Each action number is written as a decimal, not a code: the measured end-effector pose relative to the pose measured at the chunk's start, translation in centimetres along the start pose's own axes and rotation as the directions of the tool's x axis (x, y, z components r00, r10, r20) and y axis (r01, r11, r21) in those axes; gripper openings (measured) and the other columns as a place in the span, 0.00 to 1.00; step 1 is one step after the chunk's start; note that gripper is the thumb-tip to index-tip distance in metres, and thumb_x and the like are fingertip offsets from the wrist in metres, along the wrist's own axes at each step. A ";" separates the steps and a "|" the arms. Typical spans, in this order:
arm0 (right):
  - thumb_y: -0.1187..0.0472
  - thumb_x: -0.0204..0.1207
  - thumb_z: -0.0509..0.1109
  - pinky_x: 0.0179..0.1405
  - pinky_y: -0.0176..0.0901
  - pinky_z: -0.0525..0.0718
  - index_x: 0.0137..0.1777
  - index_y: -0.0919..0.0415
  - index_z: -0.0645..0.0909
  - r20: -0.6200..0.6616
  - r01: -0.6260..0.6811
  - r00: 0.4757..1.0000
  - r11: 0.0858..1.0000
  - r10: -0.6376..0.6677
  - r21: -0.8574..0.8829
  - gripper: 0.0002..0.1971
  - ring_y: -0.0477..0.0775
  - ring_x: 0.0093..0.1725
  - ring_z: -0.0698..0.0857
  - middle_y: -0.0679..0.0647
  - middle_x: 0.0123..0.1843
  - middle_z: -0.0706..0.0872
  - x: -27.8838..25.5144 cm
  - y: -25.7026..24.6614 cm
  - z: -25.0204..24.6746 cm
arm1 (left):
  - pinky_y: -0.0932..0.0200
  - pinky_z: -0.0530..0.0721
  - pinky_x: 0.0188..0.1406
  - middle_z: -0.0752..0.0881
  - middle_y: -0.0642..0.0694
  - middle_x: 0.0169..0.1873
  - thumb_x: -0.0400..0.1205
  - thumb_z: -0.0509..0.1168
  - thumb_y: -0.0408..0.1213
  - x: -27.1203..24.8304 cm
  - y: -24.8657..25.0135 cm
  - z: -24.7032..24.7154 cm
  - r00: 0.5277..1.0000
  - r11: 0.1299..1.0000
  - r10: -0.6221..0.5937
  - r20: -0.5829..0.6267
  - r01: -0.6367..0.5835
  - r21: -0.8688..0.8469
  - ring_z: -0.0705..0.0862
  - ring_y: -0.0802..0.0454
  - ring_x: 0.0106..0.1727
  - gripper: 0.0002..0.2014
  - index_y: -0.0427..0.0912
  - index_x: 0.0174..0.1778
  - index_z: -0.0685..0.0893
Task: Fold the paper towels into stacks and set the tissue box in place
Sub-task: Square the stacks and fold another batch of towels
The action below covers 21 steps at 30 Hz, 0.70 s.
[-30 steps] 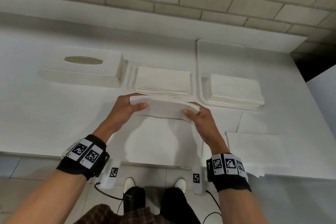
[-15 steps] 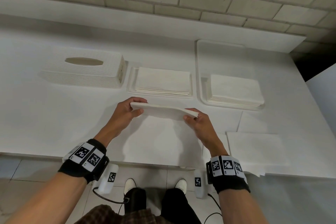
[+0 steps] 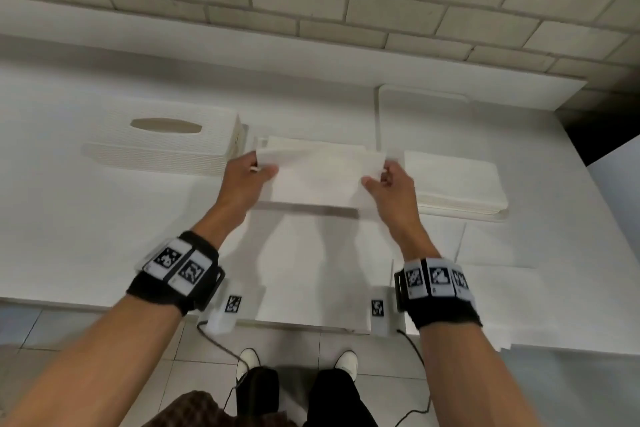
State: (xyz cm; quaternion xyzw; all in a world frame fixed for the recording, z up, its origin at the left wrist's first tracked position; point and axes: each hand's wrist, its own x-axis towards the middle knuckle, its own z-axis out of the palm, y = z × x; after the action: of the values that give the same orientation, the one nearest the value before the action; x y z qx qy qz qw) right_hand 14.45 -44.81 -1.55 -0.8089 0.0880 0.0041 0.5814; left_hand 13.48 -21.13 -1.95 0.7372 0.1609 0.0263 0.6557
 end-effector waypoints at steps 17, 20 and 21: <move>0.69 0.79 0.69 0.42 0.39 0.77 0.70 0.64 0.74 -0.083 -0.116 0.991 0.972 0.101 -0.202 0.20 0.54 0.42 0.81 0.52 0.41 0.80 7.5 -1.4 3.1 | 0.66 0.79 0.33 0.87 0.47 0.37 0.75 0.73 0.28 8.1 0.3 2.8 0.978 0.967 -0.095 -0.187 0.135 0.215 0.84 0.50 0.39 0.04 0.37 0.45 0.89; 0.69 0.79 0.69 0.36 0.31 0.76 0.70 0.64 0.74 -0.077 -0.131 0.990 0.966 0.116 -0.224 0.20 0.50 0.38 0.81 0.58 0.50 0.83 7.9 -0.8 3.3 | 0.62 0.81 0.30 0.87 0.46 0.36 0.75 0.73 0.27 8.5 -0.5 3.0 0.979 0.967 -0.103 -0.177 0.140 0.214 0.84 0.49 0.37 0.04 0.38 0.43 0.89; 0.69 0.79 0.69 0.38 0.32 0.77 0.71 0.63 0.74 -0.080 -0.139 0.989 0.963 0.123 -0.231 0.20 0.51 0.39 0.81 0.60 0.53 0.85 7.9 -0.5 3.5 | 0.62 0.80 0.28 0.86 0.46 0.34 0.75 0.73 0.27 8.6 -0.7 3.1 0.979 0.964 -0.105 -0.172 0.143 0.226 0.83 0.50 0.35 0.03 0.37 0.43 0.89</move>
State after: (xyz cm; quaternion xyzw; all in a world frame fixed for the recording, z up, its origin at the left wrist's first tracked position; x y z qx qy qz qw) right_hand 22.67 -42.47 -3.05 -0.8644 0.1589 0.0267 0.4763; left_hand 22.21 -21.71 -4.52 0.7943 0.2604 0.0245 0.5483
